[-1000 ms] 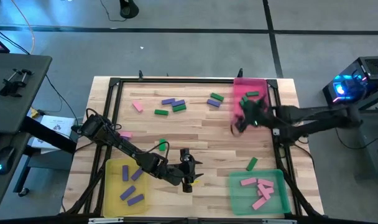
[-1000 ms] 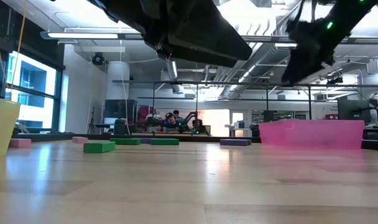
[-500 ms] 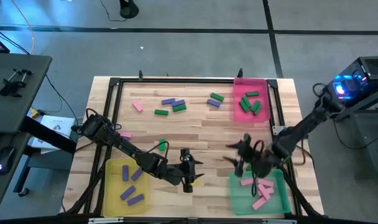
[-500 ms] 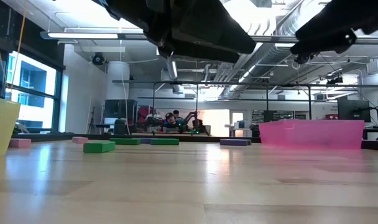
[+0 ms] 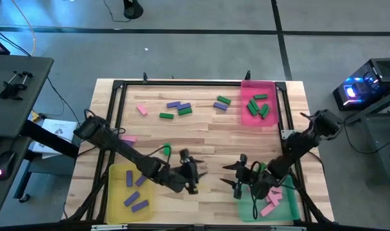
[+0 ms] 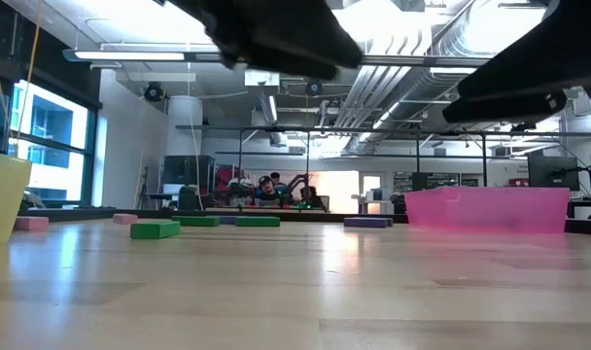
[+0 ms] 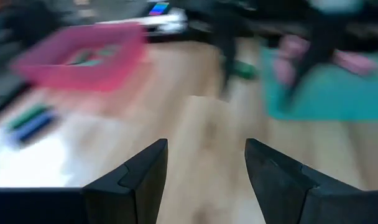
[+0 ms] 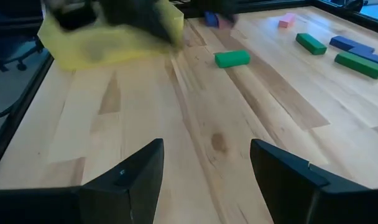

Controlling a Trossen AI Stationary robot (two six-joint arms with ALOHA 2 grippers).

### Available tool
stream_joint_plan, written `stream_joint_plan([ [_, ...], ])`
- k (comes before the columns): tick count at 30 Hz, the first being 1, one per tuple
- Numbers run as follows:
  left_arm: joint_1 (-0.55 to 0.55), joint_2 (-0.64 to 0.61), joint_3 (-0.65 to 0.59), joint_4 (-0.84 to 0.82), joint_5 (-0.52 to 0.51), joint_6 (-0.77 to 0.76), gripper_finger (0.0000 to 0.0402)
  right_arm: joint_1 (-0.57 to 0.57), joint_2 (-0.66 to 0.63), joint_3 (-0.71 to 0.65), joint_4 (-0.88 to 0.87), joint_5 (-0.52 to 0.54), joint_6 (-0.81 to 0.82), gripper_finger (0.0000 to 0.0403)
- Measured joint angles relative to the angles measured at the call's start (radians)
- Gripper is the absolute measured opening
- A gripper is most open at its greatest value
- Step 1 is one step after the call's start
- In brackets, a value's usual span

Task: Sort blocks
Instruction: Put the blue block into the yellow bin

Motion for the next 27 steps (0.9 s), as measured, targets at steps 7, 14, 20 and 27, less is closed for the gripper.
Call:
stream_joint_plan([
  [7,0.009,-0.106,0.001,-0.142,-0.208,-0.127,0.0201,-0.002,-0.006,0.0,0.039,0.095,-0.031,0.0226],
  [14,0.009,-0.112,0.001,-0.13,-0.199,-0.131,0.0201,-0.123,-0.156,0.0,-0.011,0.099,-0.145,0.0226],
  [20,-0.011,-0.109,-0.007,-0.134,-0.196,-0.137,0.0201,-0.427,-0.236,0.001,-0.205,-0.25,-0.139,0.0226],
  [27,-0.029,-0.109,-0.007,-0.135,-0.197,-0.136,0.0201,-0.797,-0.215,0.001,-0.254,-0.572,-0.244,0.0225],
])
